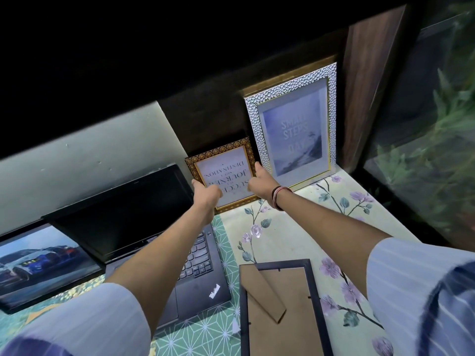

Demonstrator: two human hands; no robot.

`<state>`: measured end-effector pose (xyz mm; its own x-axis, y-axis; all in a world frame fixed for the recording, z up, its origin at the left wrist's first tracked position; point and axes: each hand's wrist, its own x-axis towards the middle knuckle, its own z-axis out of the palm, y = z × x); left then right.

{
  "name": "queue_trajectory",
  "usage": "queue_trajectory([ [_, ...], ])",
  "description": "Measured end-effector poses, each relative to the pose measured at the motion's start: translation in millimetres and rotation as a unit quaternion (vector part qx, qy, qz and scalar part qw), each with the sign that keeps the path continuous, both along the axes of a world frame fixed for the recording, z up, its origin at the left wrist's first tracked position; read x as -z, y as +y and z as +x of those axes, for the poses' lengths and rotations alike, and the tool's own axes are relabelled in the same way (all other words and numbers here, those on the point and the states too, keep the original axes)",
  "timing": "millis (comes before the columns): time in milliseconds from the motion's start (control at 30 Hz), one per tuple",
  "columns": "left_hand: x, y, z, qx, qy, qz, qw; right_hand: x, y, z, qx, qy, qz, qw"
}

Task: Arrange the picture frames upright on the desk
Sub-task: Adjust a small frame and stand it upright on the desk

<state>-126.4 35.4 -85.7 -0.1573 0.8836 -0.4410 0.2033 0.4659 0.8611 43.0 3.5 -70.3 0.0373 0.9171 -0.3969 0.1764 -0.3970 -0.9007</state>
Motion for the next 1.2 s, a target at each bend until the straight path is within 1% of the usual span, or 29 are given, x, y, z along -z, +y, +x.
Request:
queue_trajectory([
  [300,-4,-13,8,0.004,0.005,-0.035,0.999,14,-23,2,0.025,0.025,0.006,0.999],
  [400,-7,-22,13,-0.002,-0.013,-0.048,0.999,23,-32,8,0.04,0.026,0.017,0.999],
  [533,-19,-48,19,0.021,-0.038,-0.066,0.997,-6,-65,17,0.059,0.026,0.035,0.997],
  [667,-36,-79,18,0.054,-0.058,-0.05,0.996,-21,-80,36,0.077,0.005,0.048,0.996],
  [733,-42,-92,6,0.05,-0.064,-0.026,0.996,-33,-86,37,0.08,-0.007,0.048,0.996],
  [833,-47,-110,-20,0.015,-0.04,0.022,0.999,-52,-92,25,0.072,-0.041,0.043,0.996],
  [933,-59,-138,-62,0.011,-0.034,0.062,0.997,-51,-89,-3,0.041,-0.082,0.044,0.995],
  [1033,-70,-173,-118,-0.009,-0.049,0.067,0.997,-80,-109,-63,0.004,-0.104,0.047,0.993],
  [1133,-71,-209,-191,-0.043,-0.067,0.054,0.995,-90,-132,-130,-0.044,-0.157,0.077,0.984],
  [1167,-69,-223,-224,-0.063,-0.072,0.046,0.994,-87,-140,-159,-0.04,-0.194,0.089,0.976],
  [1200,-65,-231,-241,-0.083,-0.088,0.032,0.992,-82,-149,-172,-0.016,-0.221,0.077,0.972],
])
